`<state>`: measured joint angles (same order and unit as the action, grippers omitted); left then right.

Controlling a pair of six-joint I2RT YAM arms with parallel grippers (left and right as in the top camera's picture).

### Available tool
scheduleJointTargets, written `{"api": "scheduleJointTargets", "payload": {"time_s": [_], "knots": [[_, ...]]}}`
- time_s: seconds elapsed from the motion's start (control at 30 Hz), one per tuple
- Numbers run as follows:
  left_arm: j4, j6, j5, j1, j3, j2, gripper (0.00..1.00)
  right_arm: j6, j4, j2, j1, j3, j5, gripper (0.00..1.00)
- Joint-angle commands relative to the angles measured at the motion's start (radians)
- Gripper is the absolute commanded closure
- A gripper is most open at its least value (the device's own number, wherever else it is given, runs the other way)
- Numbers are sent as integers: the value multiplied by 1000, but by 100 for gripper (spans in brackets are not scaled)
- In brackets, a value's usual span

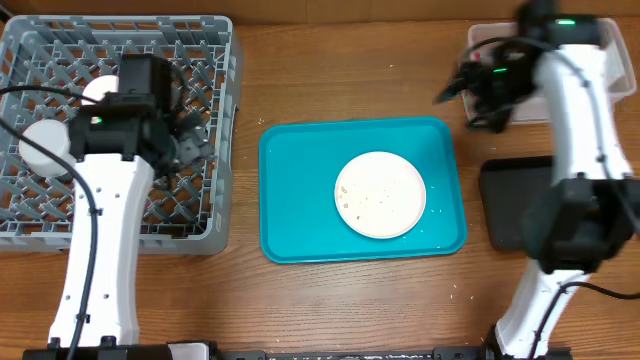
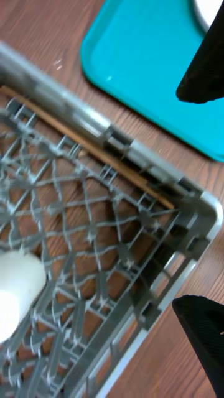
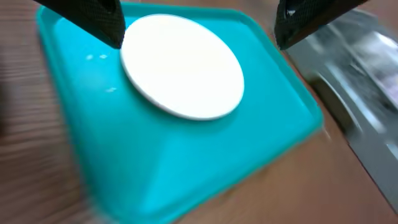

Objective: Sort waste into correct bins and load items into the dishwasher
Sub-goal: 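Release the plate and return the left gripper over the rack, then move the right gripper to the plate and grasp its left rim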

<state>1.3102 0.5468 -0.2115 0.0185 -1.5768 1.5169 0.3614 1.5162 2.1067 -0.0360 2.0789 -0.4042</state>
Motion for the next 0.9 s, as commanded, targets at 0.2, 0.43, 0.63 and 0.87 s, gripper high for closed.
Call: {"api": "scheduleJointTargets", "payload": {"time_s": [0.2,0.43,0.63,0.87], "knots": [[23,-16,-5,148,5,8,0,230,-42,5,-441,1,380,23],[21,-16,-5,157,5,8,0,451,-115,68,-634,1,552,31],[21,-16,-5,157,5,8,0,451,-123,153,-680,1,560,69],[21,-16,-5,157,5,8,0,505,-121,228,-685,1,561,80]]}}
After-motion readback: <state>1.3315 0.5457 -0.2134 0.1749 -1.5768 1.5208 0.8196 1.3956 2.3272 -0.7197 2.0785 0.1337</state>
